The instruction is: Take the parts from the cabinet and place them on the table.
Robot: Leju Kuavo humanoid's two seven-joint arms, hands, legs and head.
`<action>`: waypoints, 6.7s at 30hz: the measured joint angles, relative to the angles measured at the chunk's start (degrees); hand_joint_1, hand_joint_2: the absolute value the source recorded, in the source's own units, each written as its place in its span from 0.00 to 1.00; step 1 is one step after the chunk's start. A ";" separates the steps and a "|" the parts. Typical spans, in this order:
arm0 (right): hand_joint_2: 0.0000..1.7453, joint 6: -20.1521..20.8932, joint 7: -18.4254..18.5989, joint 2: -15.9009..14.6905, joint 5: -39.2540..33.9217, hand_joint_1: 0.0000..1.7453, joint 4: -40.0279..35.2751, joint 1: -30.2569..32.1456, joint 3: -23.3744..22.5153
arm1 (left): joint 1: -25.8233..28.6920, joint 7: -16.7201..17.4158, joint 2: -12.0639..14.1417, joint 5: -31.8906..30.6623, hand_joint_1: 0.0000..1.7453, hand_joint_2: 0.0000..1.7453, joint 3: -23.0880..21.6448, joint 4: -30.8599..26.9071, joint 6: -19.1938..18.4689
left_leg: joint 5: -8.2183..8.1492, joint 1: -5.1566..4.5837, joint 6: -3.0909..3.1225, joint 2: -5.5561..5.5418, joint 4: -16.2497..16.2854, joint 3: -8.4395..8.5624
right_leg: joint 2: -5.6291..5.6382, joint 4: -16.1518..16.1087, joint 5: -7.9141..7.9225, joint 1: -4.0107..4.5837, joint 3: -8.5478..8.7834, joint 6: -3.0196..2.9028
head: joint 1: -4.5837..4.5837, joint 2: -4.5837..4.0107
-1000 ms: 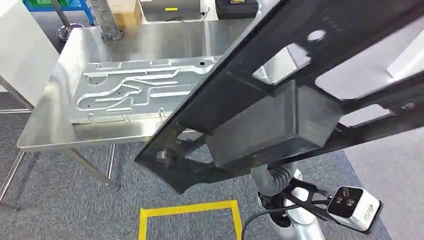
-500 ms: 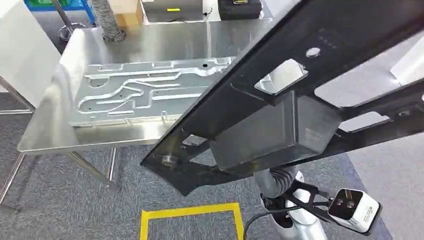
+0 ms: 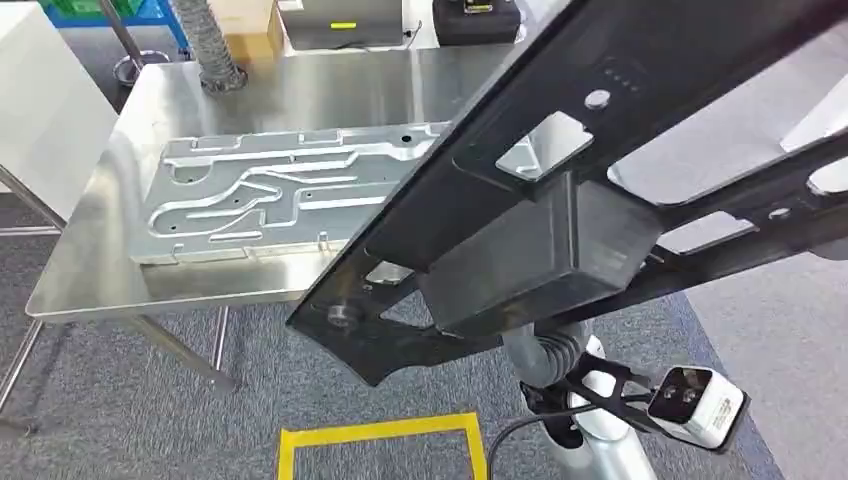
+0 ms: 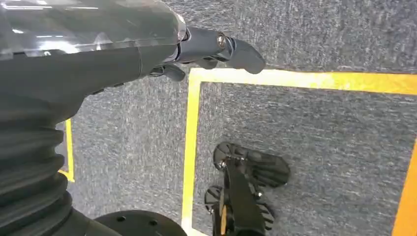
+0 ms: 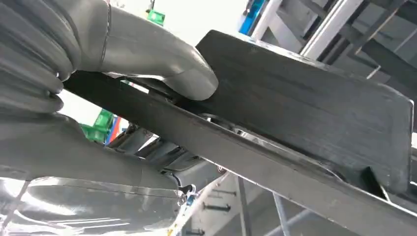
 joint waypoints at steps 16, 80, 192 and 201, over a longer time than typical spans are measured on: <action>1.00 0.13 -0.04 -0.61 -0.33 0.92 0.44 0.15 0.00 | 0.04 0.15 -0.11 0.00 0.00 1.00 0.00 0.00 -0.28 | -1.64 -0.02 -0.07 -0.03 -0.89 2.35 | 0.04 0.52 1.61 0.16 -2.32 -0.14 | 0.02 0.00; 1.00 1.46 -0.09 0.17 2.14 0.92 -2.93 3.13 -2.56 | -0.21 0.61 -0.04 0.00 0.00 1.00 -0.02 0.00 -0.50 | -2.72 -0.02 -0.54 0.04 0.25 2.40 | -0.05 -0.99 2.10 -0.41 -1.03 -1.05 | 0.00 0.00; 0.00 -58.73 8.84 2.06 82.32 0.00 84.66 -33.43 4.81 | -1.30 -1.44 1.55 -0.09 0.00 0.00 -7.13 0.04 0.77 | 0.62 0.56 1.26 0.15 -0.31 -0.31 | -0.07 19.12 -6.28 -0.56 -11.39 1.74 | 0.02 0.00; 0.00 -57.94 0.09 3.10 52.46 0.00 74.70 -31.66 2.36 | -1.27 -1.73 1.09 0.00 0.00 0.00 -7.17 0.04 0.52 | 0.68 0.21 -0.34 0.02 -0.85 0.11 | -0.13 0.22 2.21 0.27 -2.49 -0.58 | 0.02 0.00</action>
